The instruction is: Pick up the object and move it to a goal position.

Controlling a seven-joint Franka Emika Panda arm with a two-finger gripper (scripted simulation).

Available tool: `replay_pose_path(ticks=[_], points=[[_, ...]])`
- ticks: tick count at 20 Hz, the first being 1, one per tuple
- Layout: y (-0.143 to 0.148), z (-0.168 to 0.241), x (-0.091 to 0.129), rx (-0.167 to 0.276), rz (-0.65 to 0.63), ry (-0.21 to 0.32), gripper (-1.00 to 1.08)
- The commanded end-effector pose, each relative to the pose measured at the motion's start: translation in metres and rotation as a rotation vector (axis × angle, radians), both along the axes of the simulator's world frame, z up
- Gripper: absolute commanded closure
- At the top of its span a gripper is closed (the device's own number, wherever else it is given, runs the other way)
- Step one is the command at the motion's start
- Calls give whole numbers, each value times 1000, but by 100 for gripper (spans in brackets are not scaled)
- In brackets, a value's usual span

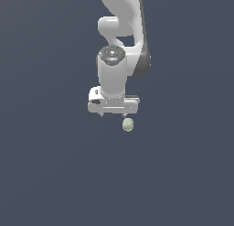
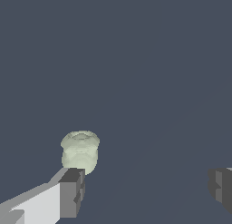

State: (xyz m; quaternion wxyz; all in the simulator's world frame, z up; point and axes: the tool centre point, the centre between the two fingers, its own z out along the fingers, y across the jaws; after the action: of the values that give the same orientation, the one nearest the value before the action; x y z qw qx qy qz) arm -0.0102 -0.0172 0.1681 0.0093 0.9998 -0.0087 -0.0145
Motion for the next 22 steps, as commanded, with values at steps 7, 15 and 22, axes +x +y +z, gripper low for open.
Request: replay_pose_path(ticks=[7,15,22], points=[[12,-12,-3,2,-4,-5,-92],[50,-49,-17,11,-17,-19,-92],[74,-74,-30,17,-26,-28,-92]])
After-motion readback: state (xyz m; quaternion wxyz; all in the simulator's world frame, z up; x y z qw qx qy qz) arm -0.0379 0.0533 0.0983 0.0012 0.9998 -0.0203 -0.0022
